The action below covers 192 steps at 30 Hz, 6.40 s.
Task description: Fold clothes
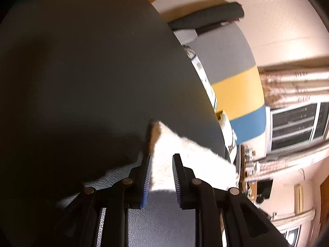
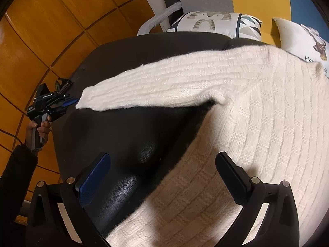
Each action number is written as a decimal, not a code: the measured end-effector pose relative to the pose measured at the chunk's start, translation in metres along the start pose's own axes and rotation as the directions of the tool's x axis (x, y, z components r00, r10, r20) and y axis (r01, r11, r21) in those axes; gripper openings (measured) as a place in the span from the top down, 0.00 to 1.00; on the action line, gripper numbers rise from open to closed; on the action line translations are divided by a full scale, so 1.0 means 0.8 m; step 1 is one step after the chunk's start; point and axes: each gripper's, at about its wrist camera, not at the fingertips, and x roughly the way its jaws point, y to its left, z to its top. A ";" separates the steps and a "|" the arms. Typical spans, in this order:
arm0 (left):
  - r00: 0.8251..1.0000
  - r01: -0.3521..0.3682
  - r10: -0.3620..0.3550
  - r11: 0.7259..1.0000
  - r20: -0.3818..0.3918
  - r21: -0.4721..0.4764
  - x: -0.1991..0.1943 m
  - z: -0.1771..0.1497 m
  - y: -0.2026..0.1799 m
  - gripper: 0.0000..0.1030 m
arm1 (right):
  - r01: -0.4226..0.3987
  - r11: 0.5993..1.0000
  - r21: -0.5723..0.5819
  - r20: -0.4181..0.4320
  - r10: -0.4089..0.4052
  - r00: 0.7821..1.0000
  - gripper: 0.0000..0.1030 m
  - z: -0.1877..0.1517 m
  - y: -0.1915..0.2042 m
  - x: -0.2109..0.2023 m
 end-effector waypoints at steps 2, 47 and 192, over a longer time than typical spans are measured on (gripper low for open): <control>1.000 0.005 -0.005 1.000 -0.014 0.016 0.007 0.000 -0.006 0.80 | -0.004 1.000 0.014 0.005 0.003 1.000 0.00 -0.001 -0.003 0.002; 0.971 -0.225 0.182 0.918 0.157 0.327 -0.039 -0.060 -0.044 0.98 | 0.495 0.861 -0.119 0.076 -0.489 0.869 0.14 0.098 -0.033 0.083; 0.948 0.160 0.248 0.179 -0.202 0.971 0.451 -0.654 -0.625 0.85 | 0.884 0.400 0.241 0.178 -0.914 0.365 0.00 -0.285 -0.354 -0.414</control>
